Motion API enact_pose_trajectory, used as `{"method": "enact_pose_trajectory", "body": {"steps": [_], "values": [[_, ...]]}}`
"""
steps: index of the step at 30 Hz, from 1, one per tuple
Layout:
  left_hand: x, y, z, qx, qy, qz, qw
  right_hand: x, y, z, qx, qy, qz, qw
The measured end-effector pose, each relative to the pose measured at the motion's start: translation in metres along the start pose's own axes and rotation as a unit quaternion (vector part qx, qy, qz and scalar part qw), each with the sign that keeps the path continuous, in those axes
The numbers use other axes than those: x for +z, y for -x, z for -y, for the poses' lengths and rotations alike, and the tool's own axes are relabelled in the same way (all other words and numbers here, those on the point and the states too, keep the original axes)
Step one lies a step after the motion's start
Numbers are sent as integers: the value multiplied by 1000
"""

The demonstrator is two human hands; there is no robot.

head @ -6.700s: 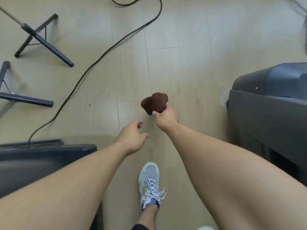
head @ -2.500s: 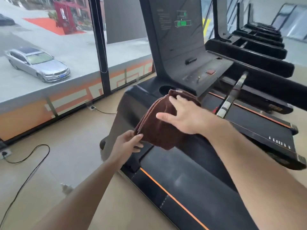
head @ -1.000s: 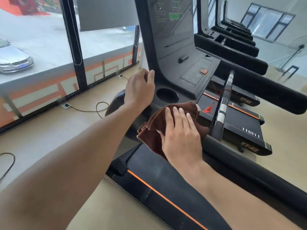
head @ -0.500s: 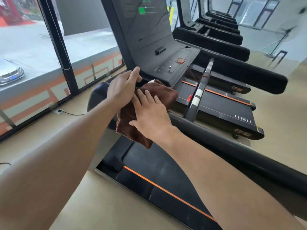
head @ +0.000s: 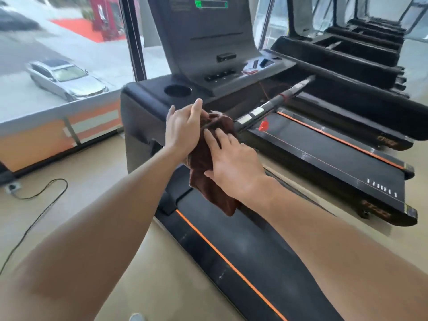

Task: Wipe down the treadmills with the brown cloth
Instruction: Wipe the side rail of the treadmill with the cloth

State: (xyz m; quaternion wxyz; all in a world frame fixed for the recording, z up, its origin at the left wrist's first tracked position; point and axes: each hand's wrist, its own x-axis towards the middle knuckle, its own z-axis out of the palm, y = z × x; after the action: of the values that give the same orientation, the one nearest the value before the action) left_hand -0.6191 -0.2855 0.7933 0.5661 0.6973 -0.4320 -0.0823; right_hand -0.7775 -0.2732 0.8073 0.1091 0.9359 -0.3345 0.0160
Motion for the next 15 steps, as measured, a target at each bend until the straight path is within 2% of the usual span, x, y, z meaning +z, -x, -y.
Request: {"method": "enact_pose_trajectory", "body": {"steps": [3,6,10,15], "values": [[1,27,6,-11,30,-98,995,-10,28,-18,24,15,57,998],[-6,36,24,-44,24,-154,987,-12,34,-18,52,16,65,996],[-20,40,48,-63,14,-133,989,10,25,3,30,48,-22,998],[-33,44,83,-151,33,-146,977,25,-23,31,-20,116,-58,991]]}}
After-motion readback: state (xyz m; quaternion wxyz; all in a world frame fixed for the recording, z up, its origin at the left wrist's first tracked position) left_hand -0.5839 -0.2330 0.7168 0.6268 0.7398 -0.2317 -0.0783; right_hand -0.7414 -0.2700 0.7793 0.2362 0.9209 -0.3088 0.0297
